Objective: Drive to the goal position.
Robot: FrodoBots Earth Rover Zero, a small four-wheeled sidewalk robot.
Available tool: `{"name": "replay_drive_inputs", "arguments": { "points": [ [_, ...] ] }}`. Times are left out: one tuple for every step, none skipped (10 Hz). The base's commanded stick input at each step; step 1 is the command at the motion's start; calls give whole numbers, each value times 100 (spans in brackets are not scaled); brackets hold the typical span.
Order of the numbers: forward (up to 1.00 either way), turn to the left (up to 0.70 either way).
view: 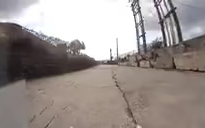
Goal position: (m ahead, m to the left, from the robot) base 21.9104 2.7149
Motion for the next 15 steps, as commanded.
{"name": "replay_drive_inputs", "arguments": {
  "points": [
    [100, 0],
    [100, 0],
    [100, 0],
    [100, 0],
    [100, 0],
    [100, 0],
    [100, 0],
    [100, 0],
    [100, 0],
    [100, 0],
    [100, 0],
    [100, 0],
    [100, 0],
    [100, 0],
    [100, 0]
  ]
}}
